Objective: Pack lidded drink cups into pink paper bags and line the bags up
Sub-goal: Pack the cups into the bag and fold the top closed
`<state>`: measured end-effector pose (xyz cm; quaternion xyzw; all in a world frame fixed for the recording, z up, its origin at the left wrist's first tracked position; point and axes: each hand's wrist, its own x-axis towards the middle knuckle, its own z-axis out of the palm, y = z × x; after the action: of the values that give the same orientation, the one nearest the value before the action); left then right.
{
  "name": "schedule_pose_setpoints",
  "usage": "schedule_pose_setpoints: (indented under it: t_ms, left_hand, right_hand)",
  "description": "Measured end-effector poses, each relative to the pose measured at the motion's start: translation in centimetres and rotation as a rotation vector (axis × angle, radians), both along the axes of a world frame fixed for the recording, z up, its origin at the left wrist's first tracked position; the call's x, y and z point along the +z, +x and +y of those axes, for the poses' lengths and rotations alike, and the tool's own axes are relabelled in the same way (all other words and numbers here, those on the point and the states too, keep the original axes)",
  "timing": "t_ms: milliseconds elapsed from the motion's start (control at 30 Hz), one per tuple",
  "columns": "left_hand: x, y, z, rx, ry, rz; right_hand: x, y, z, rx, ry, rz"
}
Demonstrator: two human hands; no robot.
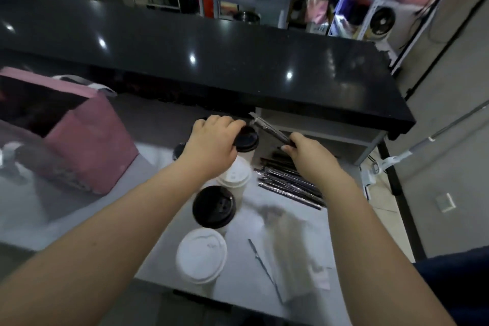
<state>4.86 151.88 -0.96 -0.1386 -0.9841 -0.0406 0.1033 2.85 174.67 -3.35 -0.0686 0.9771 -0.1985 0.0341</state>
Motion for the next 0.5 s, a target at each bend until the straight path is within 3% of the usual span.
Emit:
schedule_pose_setpoints:
  t_ms: [500]
  left_hand:
    - [2.6, 13.2, -31.6, 0.189, 0.097, 0.133]
  right_hand:
    - [6.0, 10.0, -33.4, 0.214, -0.064, 0.085]
